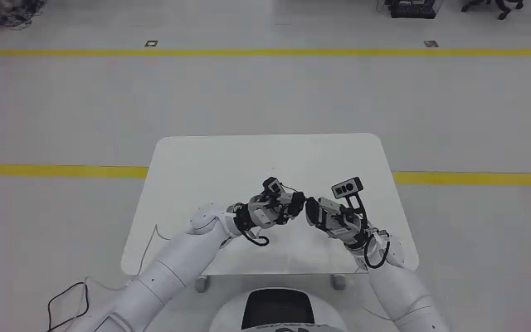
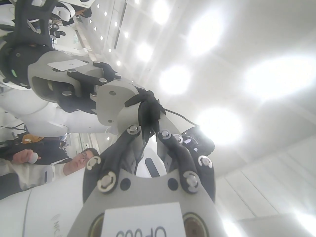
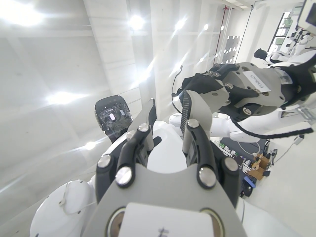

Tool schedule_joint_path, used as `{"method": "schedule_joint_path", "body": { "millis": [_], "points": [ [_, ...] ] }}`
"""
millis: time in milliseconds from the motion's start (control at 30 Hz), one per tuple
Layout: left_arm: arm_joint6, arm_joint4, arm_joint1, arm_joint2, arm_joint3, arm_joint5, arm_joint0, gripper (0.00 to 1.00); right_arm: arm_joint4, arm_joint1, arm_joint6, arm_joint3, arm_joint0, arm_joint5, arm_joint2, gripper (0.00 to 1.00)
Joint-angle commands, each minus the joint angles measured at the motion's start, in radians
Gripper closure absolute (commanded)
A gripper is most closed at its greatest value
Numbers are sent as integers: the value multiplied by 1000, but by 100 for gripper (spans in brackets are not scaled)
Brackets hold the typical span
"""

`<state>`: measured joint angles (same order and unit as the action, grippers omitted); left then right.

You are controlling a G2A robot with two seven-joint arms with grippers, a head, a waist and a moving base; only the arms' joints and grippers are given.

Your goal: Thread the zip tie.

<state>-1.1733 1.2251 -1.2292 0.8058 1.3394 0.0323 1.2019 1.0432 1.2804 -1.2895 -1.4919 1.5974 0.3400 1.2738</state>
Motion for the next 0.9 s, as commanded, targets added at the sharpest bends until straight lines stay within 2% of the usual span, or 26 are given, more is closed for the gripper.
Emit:
{"method": "schedule_joint_path", "body": {
  "millis": [0,367,500,633,867],
  "points": [
    [-1,-1,-1,1,0,-1,1,100,1,0,0,1,0,0,0,83],
    [-2,-8,-4,8,1,-6,5,100,-4,-1,5,6,-2,-3,-2,94],
    [-2,-11,-5,10,2,-8,7,100,-8,-2,7,5,-2,-7,-2,94],
    [-2,-14,-7,11,2,-10,7,100,-10,-3,11,6,-2,-12,-2,100],
    [0,-10,-10,15,-2,-12,8,100,-26,-4,23,12,-8,-17,-6,100]
  ]
}}
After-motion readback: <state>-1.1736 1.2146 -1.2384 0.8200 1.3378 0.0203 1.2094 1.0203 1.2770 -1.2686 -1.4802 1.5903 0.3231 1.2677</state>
